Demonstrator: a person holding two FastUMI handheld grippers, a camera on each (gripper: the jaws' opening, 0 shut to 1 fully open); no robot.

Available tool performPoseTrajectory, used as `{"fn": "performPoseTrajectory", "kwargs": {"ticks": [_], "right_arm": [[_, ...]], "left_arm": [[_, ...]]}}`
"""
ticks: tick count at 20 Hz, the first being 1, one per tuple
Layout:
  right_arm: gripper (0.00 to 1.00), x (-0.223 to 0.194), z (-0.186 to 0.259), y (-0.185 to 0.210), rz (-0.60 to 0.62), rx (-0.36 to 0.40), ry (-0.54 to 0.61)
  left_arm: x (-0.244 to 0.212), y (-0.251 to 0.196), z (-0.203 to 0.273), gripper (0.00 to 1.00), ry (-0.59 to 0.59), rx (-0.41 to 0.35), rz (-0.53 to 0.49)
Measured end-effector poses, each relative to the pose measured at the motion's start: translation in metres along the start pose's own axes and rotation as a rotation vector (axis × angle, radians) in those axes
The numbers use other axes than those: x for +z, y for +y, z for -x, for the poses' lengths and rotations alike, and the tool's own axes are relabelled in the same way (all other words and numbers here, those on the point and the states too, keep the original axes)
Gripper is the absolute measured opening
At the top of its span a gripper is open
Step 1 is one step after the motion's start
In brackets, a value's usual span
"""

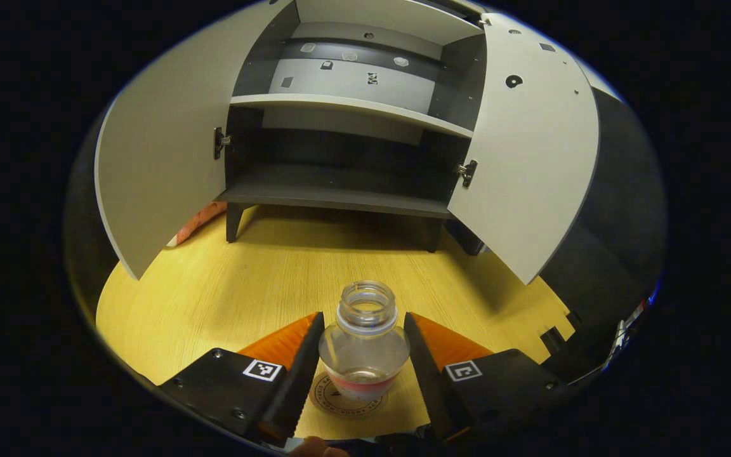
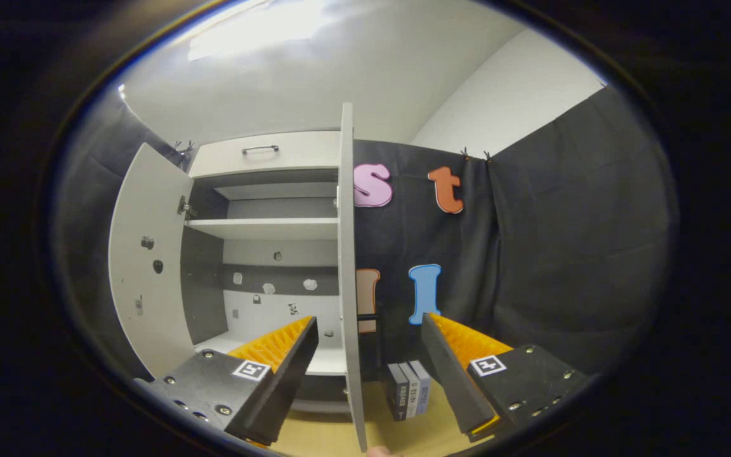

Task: Grasp the bottle in the cabinet with the left hand and place it on the coaster, then close the right door with the right hand and the left door with the left hand.

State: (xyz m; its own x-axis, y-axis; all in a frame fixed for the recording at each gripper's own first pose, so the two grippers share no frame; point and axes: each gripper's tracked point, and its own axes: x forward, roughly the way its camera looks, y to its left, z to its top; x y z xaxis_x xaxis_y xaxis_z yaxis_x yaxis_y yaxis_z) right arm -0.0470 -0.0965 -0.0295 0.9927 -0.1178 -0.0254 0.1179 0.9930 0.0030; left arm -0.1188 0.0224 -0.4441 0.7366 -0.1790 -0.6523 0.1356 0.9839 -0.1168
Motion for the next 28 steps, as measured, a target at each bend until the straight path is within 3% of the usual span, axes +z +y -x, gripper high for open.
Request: {"fn": "performPoseTrajectory", "kwargs": {"ticks": [2,9,17,18,20,22,23,28], "right_arm": [[0.94,-0.001,-0.001,-0.001,-0.003,-0.001,0.0],[0.94,-0.005,-0.002,-0.003,-0.014,-0.003,0.004],[0.94,-0.009,-0.004,-0.005,-0.023,-0.006,0.01],[0.98,-0.009,-0.004,-0.004,-0.022,-0.004,0.012],[0.94,-0.01,-0.004,-0.004,-0.016,-0.004,0.01],[0.98,-0.011,-0.004,-0.004,-0.014,-0.005,0.01],[0.94,-0.012,-0.005,-0.004,-0.014,-0.005,0.011],[0.94,-0.015,-0.006,-0.005,-0.015,-0.006,0.017]], "left_arm": [[0.003,-0.001,0.003,0.78,-0.003,0.0,-0.012],[0.011,-0.007,0.012,0.79,-0.016,-0.001,-0.023],[-0.005,-0.004,0.015,0.78,0.049,0.02,-0.062],[-0.005,-0.003,0.016,0.79,0.05,0.029,-0.068],[0.001,-0.002,0.017,0.82,0.029,0.039,-0.086],[0.004,-0.004,0.017,0.84,0.025,0.036,-0.094],[0.006,-0.005,0.017,0.84,0.023,0.034,-0.094],[0.023,-0.011,0.024,0.84,-0.004,0.024,-0.1]]}}
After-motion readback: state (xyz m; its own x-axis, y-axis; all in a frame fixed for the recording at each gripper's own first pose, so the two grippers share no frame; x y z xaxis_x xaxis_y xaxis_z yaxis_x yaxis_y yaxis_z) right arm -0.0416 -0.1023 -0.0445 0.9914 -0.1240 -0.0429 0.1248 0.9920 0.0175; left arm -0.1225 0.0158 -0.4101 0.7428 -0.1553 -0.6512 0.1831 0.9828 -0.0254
